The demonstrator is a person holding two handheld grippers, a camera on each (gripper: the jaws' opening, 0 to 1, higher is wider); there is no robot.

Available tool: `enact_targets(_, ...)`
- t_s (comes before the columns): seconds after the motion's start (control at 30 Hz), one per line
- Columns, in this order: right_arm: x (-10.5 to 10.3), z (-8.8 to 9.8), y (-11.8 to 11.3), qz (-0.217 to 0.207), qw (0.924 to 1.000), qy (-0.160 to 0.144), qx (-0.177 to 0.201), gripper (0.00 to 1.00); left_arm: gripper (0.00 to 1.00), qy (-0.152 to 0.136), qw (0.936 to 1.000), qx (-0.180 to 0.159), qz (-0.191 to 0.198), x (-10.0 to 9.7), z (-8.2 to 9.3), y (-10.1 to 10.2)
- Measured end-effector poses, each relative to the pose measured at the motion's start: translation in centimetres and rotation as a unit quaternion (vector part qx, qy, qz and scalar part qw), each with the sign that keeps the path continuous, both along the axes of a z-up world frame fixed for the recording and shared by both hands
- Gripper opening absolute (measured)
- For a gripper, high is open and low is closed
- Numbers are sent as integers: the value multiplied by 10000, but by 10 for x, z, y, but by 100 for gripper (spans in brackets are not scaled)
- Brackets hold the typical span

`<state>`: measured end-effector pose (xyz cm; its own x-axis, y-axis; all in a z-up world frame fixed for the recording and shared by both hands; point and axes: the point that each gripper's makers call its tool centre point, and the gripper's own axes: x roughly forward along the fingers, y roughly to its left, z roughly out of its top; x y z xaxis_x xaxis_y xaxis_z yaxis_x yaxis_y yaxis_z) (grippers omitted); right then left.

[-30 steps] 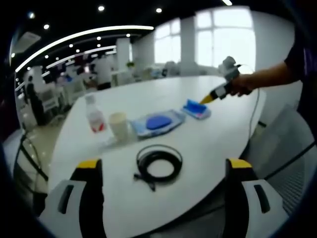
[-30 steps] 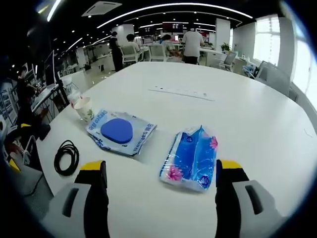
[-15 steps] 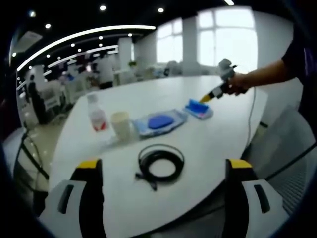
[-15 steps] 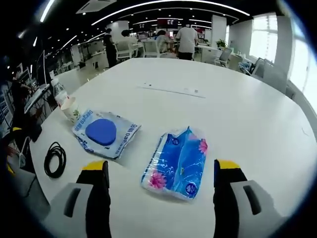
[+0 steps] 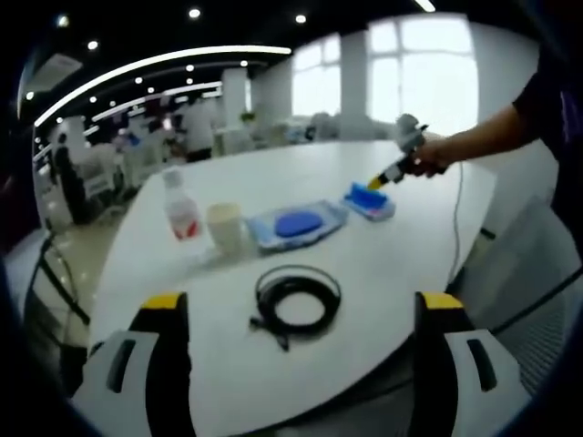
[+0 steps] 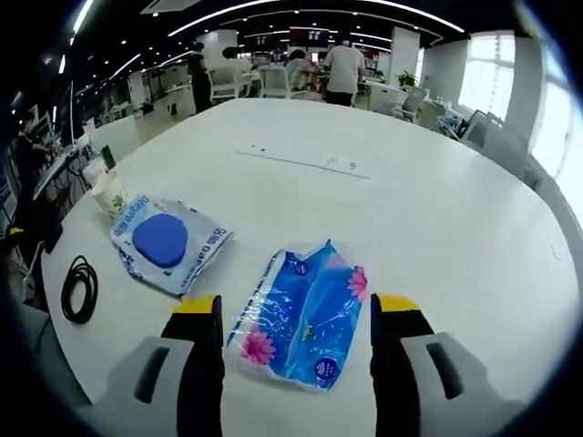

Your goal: Arrange the tabletop items into an orderly group along one side of the table until the central work area is clear of visible clutter.

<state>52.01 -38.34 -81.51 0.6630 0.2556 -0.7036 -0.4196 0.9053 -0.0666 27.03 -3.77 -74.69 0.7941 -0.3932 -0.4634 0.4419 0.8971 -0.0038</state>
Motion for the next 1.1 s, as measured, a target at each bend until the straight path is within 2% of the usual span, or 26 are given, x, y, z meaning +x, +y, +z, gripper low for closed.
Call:
enact_targets(0.1, 5, -3, -1, 43, 10000, 35, -80, 53, 99, 129, 9999, -28, 32, -1, -3, 0)
enact_targets(0.2, 9, -9, -2, 60, 9998, 152, -145, 48, 93, 344, 9993, -143, 101, -4, -6, -1)
enact_targets(0.37, 16, -18, -2, 97, 9991, 326, -258, 38, 94, 292, 9995, -108, 96, -3, -4, -1)
enact_targets(0.63, 21, -31, 3, 100, 9968, 698, -370, 26, 100, 149, 9998, -118, 102, -1, 0, -2)
enact_targets(0.67, 20, -35, 0, 62, 9955, 806, -505, 26, 100, 132, 9998, -117, 101, -1, 1, -2)
enact_targets(0.8, 24, -40, 0, -81, 9943, 960, -457, 22, 100, 103, 9998, -98, 104, 0, 1, -2)
enact_targets(0.93, 23, -45, -3, -93, 9922, 1097, -579, 11, 100, 91, 9998, -108, 118, 0, 2, -1)
enact_targets(1.1, 21, -47, -5, -114, 9913, 1184, -555, 1, 100, 85, 9997, -151, 148, 1, 2, -1)
